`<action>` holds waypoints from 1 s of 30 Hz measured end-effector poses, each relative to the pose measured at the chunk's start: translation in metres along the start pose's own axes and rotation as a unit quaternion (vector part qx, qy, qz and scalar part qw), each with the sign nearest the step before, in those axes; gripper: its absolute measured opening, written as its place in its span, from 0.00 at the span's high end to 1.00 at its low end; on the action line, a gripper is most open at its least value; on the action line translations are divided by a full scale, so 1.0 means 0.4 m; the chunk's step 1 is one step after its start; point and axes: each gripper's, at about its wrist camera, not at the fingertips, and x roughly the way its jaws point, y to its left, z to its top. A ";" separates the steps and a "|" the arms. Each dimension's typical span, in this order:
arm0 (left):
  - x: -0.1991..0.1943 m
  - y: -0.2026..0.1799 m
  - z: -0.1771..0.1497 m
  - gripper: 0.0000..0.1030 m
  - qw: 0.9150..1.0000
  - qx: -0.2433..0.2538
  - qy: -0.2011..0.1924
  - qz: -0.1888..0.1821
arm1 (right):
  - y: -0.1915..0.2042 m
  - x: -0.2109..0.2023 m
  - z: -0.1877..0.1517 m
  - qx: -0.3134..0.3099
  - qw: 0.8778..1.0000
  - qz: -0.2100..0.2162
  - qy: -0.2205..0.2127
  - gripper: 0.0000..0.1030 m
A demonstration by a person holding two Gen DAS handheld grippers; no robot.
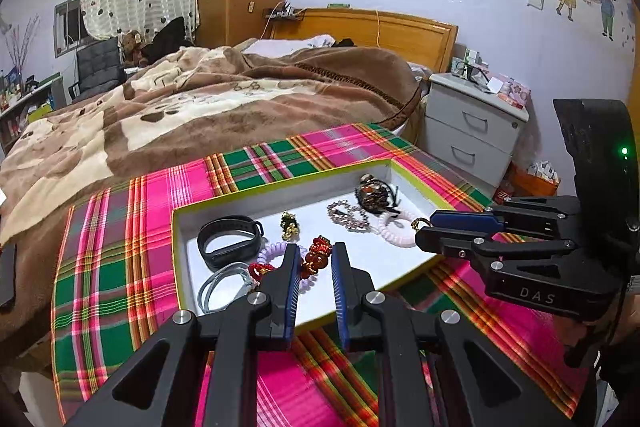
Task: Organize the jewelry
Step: 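Carry the red bracelet and gold ring into the yellow box and release both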
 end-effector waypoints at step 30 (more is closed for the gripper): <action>0.154 0.039 -0.032 0.84 0.998 0.008 0.065 0.005 | -0.014 0.177 0.012 -0.002 0.998 0.002 0.065 0.77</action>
